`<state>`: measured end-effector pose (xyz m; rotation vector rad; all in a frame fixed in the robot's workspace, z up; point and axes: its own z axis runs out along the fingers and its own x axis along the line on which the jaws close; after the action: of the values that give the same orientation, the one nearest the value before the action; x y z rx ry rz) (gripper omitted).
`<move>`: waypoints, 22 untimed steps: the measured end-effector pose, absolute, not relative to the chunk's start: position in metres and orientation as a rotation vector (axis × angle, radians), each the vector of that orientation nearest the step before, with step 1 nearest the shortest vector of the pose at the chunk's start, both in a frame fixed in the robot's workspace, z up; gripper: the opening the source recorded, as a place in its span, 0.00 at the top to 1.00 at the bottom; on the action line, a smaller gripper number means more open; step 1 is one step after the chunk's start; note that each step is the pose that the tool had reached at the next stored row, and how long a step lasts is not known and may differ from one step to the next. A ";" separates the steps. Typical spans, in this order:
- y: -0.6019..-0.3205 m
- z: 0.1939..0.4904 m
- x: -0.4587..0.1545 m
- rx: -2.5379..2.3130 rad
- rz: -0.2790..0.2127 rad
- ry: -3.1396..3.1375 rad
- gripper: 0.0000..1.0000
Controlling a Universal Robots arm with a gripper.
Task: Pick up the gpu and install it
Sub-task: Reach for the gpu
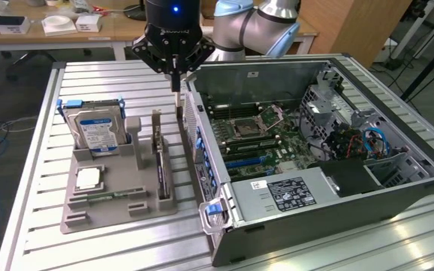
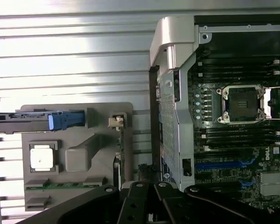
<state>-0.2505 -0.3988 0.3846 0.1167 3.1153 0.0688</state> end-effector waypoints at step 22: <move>-0.399 0.384 -0.274 0.117 0.069 3.115 0.89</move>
<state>-0.2744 -0.3989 0.3839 0.1167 3.1154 0.0688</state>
